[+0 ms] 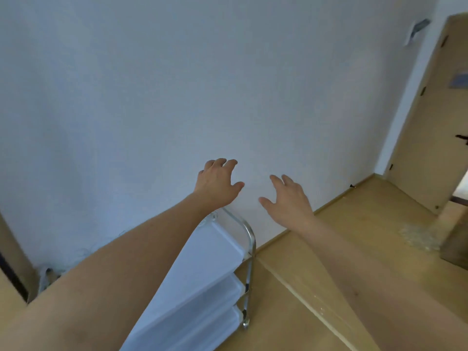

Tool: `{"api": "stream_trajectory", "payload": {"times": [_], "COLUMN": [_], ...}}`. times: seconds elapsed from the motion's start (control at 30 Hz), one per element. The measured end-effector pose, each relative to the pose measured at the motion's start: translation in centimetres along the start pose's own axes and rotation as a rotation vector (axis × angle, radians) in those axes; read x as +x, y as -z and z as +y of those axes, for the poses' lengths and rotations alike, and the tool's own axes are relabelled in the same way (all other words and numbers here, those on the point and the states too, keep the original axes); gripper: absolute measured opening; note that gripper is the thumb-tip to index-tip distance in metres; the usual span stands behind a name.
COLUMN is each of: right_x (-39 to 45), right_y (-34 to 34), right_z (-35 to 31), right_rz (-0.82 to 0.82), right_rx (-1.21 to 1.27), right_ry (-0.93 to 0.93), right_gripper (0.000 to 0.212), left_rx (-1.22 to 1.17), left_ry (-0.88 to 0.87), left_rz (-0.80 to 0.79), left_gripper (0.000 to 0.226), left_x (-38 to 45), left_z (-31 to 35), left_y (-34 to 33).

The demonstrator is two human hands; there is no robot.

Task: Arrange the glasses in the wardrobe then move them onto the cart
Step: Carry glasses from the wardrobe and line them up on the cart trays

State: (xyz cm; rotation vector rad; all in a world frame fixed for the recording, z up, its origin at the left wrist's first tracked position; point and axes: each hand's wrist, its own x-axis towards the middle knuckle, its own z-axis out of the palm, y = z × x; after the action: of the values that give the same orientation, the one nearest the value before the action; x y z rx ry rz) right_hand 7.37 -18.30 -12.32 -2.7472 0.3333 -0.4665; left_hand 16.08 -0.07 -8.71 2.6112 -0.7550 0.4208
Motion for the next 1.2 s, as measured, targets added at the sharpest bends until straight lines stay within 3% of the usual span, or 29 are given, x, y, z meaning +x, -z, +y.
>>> {"api": "stream_trajectory", "payload": {"times": [0.57,1.2], "right_x": [-9.8,-8.2], "right_y": [13.0,21.9], "right_z": [10.7,29.6], "right_rz": [0.271,0.337], "right_rx": [-0.245,-0.258], "right_ry": [-0.462,-0.560], "right_gripper": [0.072,0.075], "left_rx": [-0.304,-0.284], "left_ry": [-0.465,-0.605], "left_rz": [-0.115,-0.118], "left_gripper": [0.068,0.063], "left_x": [3.4,10.3], "left_z": [19.3,40.1], "left_y": [-3.7,-9.9]}}
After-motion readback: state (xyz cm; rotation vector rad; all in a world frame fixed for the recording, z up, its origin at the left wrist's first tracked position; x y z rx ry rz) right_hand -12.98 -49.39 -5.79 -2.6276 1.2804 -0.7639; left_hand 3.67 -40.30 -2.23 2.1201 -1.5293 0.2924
